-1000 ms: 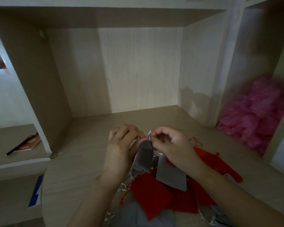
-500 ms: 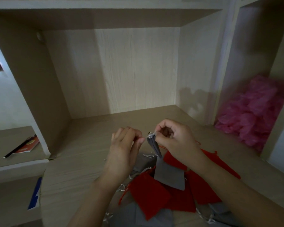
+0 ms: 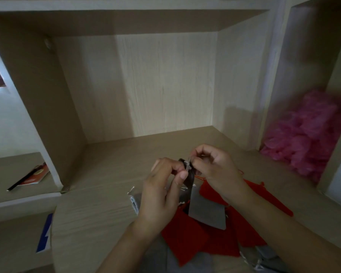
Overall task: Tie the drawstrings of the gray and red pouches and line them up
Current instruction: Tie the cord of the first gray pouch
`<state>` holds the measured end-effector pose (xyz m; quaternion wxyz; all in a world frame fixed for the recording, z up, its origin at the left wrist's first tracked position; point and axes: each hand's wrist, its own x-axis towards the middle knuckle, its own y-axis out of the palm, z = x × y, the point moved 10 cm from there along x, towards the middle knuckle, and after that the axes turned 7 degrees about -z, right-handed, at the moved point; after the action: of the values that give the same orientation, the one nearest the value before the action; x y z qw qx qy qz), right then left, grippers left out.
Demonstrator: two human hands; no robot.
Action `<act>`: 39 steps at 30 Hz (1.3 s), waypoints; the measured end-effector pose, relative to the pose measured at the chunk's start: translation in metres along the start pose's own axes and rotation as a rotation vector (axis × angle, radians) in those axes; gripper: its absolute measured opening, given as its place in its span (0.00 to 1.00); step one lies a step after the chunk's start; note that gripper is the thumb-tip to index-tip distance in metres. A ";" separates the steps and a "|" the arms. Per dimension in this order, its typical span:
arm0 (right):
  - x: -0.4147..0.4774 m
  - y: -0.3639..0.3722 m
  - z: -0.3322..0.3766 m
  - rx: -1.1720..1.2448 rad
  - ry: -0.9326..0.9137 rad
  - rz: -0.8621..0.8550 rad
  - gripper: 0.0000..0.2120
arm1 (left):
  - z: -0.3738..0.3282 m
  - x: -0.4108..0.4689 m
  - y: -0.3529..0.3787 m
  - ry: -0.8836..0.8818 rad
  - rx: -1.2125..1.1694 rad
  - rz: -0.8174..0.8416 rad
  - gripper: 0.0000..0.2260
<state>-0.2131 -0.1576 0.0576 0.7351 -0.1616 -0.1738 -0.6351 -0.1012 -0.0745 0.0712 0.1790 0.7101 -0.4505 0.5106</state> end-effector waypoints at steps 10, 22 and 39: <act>0.002 0.000 -0.012 -0.041 0.045 0.059 0.11 | 0.048 -0.016 0.034 -0.627 -0.587 0.065 0.09; 0.001 0.013 0.005 -0.173 -0.190 -0.093 0.06 | 0.085 -0.019 0.014 -0.893 -0.440 0.143 0.07; 0.047 0.078 -0.139 -0.764 -0.016 0.295 0.10 | 0.317 -0.007 -0.132 -1.117 0.242 -0.137 0.01</act>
<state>-0.1222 -0.2517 -0.0453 0.7042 -0.4510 0.0939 -0.5403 0.1855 -0.2279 -0.0392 -0.1360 0.9150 -0.3682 0.0932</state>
